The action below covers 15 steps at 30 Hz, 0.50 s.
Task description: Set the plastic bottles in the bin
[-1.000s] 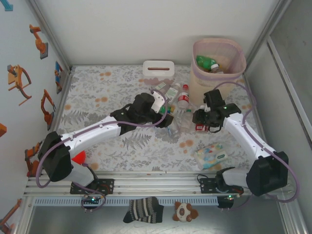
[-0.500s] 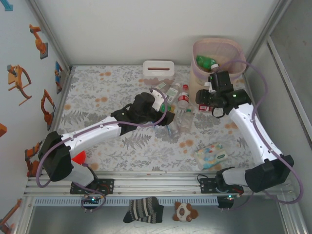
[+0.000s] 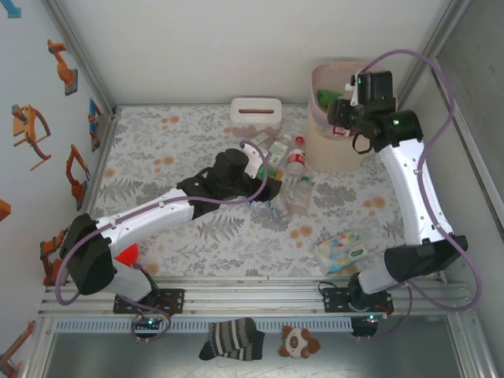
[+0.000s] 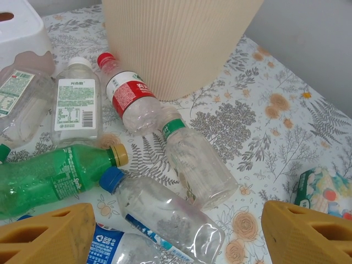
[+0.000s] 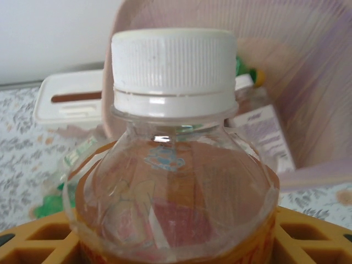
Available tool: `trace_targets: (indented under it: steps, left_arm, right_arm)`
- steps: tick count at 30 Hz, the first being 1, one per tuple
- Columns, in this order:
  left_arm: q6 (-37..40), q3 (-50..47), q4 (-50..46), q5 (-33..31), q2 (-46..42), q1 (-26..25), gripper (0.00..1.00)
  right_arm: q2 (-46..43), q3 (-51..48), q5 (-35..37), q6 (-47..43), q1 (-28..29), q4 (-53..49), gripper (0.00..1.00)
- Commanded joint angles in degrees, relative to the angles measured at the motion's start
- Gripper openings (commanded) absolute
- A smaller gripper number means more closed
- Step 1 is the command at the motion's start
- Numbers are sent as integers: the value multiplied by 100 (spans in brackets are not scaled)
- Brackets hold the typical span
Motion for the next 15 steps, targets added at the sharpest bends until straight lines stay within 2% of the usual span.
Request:
trace_targets:
  steps: [1,8,15]
  left_arm:
    - [-101,-63,113,-45,-164,-25,79]
    - [-83,-35,124,-107,-171,-25,79]
    - [-135,-122,144,-191,-242,-25,79]
  right_arm:
    - [279,513,198,-236,-213,-35,59]
    - [1020,1427,462,-344,-572,6,59]
    - [1669,1839,649,-1295,-719,434,59]
